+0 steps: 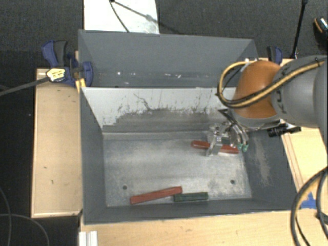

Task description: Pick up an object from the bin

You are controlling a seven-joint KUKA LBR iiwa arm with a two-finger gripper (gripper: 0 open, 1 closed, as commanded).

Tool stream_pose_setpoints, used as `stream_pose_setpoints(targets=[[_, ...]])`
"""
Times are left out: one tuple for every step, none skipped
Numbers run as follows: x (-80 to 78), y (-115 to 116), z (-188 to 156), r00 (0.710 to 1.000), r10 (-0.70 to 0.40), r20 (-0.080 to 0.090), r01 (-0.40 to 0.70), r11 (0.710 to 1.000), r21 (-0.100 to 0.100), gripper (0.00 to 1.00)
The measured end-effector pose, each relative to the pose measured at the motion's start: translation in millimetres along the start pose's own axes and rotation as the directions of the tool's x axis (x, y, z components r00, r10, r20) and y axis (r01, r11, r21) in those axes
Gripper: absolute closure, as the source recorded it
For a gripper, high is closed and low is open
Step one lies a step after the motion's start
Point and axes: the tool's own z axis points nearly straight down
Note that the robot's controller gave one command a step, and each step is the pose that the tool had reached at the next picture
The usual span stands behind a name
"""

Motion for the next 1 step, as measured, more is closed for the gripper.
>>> stream_pose_setpoints(targets=[[49.5,9.2,-165.6,0.958,-0.287,-0.001,0.287,0.958,-0.001,1.00]])
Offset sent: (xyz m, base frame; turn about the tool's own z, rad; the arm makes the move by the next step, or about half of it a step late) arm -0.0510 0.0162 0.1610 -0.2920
